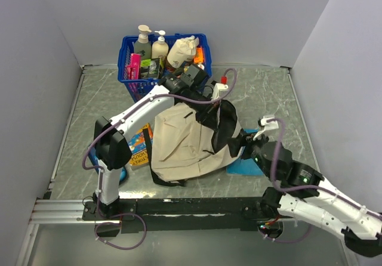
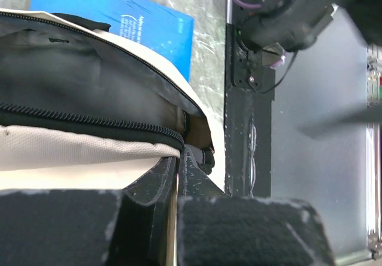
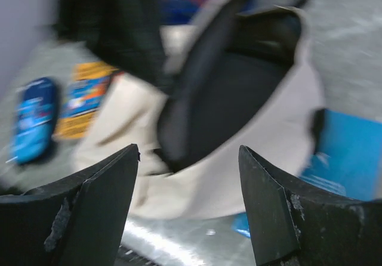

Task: Pack the student bag
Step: Unzip the student bag at the center of the board.

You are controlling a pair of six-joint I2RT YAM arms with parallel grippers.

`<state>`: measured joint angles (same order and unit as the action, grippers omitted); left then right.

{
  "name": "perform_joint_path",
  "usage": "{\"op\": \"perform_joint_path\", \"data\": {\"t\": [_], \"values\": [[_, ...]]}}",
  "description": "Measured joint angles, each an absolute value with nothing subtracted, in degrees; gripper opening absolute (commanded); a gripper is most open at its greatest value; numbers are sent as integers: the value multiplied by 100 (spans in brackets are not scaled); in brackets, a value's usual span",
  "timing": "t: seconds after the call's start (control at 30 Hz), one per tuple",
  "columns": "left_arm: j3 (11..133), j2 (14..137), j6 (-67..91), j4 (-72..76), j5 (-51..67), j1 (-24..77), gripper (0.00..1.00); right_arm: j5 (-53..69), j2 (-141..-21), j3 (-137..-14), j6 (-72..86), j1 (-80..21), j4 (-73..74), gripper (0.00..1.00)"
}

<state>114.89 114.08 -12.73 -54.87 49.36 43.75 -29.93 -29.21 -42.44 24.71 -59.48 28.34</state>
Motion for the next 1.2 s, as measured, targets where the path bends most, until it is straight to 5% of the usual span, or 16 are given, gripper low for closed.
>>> {"op": "perform_joint_path", "data": {"t": [0.13,0.27,0.47,0.67,0.87,0.93,1.2], "values": [[11332,11268,-1549,-5614,5024,4375,2,-2862,-3378,-4042,2569,-4930,2932,68],[11166,11126,-1754,-5741,5015,4366,1,-2438,-3931,-3931,2543,-4272,2915,43],[11155,10663,-1833,-5706,4733,4134,1,-1946,-4241,-3817,2569,-4051,2836,36],[11367,10149,-1879,-5557,4512,3885,1,-1492,-4259,-3817,2552,-4023,2757,12],[11380,9922,-1752,-5317,4053,3863,1,-735,-4128,-3848,2346,-4007,2276,33],[11454,9885,-1634,-5216,3712,3793,1,-521,-4156,-3983,2246,-4007,2180,47],[11607,9520,-1531,-4615,2895,3162,4,-211,-4018,-4648,1787,-4007,1710,66]]}}
